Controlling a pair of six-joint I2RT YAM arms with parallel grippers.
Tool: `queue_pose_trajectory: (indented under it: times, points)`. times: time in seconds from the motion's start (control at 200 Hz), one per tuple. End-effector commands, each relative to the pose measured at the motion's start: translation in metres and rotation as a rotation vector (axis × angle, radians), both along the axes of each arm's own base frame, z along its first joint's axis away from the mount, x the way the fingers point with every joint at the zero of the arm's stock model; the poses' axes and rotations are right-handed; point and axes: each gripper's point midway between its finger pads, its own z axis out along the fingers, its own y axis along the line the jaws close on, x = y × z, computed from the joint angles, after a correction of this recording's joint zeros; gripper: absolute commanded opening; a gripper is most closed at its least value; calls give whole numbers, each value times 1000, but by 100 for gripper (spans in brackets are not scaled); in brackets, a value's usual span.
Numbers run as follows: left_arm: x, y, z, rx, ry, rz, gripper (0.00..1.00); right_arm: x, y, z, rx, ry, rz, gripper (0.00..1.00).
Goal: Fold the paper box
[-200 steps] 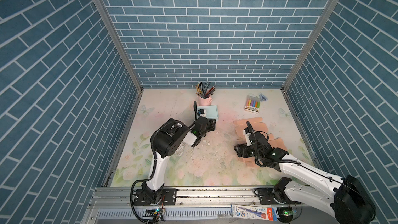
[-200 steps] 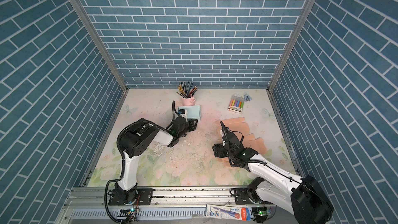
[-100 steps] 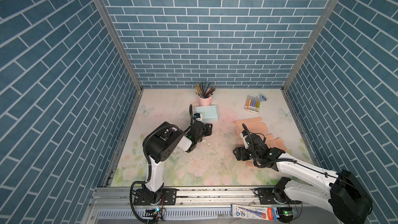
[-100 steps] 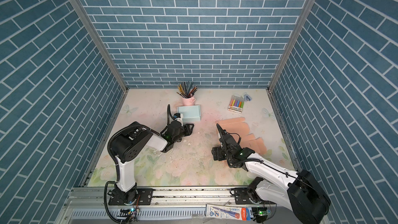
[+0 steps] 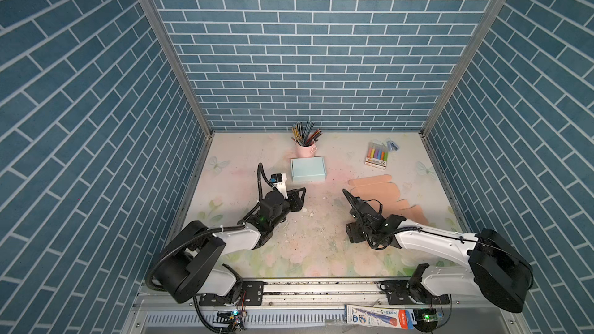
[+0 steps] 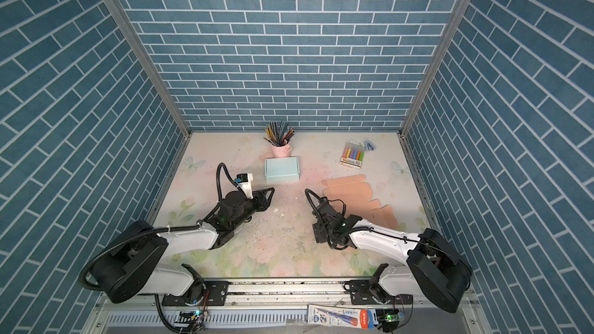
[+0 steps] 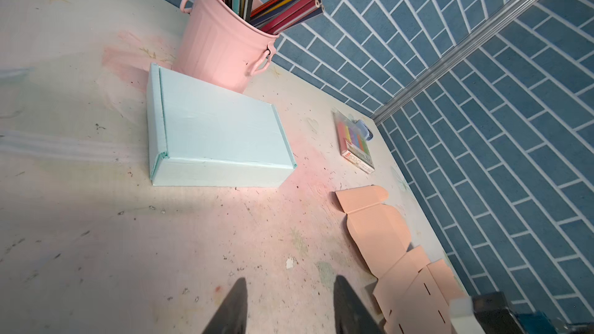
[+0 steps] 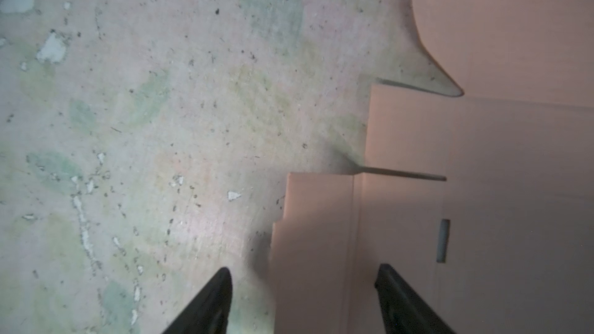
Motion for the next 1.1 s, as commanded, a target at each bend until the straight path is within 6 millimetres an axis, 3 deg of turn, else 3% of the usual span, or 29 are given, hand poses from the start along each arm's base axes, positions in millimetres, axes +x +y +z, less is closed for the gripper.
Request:
queue_pose_trajectory:
  times: [0.0, 0.175, 0.5, 0.695, 0.87, 1.095]
  points:
    - [-9, 12, 0, 54, 3, 14, 45, 1, -12, -1, -87, -13, -47, 65]
    - [-20, 31, 12, 58, -36, 45, 48, 0, -13, 0, -103, -22, -53, 55]
    - [-33, 36, -5, -6, 9, 39, 50, -2, -16, 2, -121, -35, -59, 37]
    - [-35, 38, 5, -6, -9, 13, 61, -4, -5, 9, -98, -71, -5, 25]
    - [-37, 52, 6, -21, 5, 34, 79, -4, 3, 18, -67, -97, 22, 15]
    - [-37, 80, -3, -23, 35, 93, 81, -8, 11, 28, -65, -125, 54, 7]
